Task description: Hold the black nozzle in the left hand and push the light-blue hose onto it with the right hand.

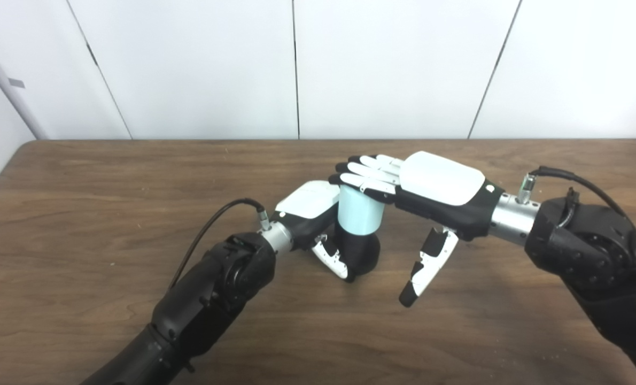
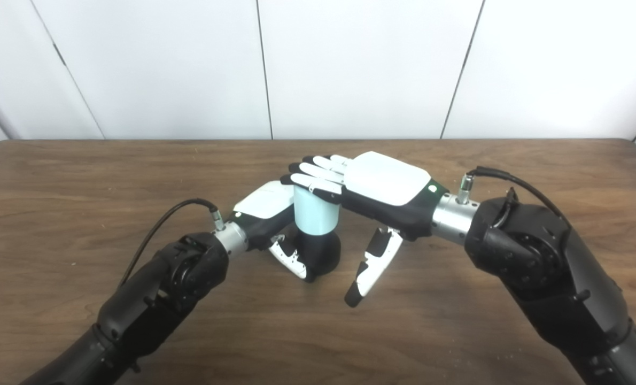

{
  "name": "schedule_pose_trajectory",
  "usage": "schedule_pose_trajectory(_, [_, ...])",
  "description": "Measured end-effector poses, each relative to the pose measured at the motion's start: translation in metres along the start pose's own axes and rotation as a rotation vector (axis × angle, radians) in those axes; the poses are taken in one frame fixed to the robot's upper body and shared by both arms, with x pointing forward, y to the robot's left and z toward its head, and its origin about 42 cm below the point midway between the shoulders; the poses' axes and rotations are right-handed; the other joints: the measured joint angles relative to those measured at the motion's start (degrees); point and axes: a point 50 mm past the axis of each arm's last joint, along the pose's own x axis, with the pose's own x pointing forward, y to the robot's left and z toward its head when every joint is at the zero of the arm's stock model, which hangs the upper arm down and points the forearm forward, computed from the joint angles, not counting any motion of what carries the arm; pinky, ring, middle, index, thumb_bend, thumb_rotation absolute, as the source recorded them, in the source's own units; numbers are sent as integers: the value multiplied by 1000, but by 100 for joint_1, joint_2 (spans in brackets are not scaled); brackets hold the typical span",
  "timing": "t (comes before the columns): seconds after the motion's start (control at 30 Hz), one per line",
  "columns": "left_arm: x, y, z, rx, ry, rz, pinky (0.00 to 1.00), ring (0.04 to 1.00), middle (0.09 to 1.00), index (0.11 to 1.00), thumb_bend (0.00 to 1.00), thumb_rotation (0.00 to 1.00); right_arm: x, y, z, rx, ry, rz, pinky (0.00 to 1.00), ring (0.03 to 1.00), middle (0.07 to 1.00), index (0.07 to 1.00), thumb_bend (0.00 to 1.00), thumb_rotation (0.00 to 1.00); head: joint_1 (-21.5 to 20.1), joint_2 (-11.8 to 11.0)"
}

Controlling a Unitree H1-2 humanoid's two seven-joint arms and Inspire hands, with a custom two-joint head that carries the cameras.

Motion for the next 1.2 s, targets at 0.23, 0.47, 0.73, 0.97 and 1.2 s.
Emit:
schedule_pose_trajectory(0.23, [0,0,-2,-3,-10,1,946,582,477,489,526,0,-3,-1,-1,-10,-17,7,1000,1000,1000,1000,948,530,-9,9])
schedule_pose_trajectory(0.47, [0,0,-3,-23,-13,5,955,594,481,487,526,0,-16,5,-5,-9,-44,-21,1000,1000,1000,1000,899,536,-26,26])
schedule_pose_trajectory(0.73, [1,0,-1,-33,-16,-6,964,603,488,482,526,0,-22,11,-4,3,-35,-39,1000,1000,1000,1000,880,537,-35,53])
schedule_pose_trajectory(0.97, [0,0,-2,-39,-11,-6,962,600,487,483,525,0,-15,13,0,14,-33,-32,1000,1000,1000,1000,866,525,-26,70])
schedule_pose_trajectory(1.2, [0,0,-3,-43,-3,-6,961,600,486,484,526,0,-3,16,-2,-5,-34,-1,1000,1000,1000,998,865,528,-9,79])
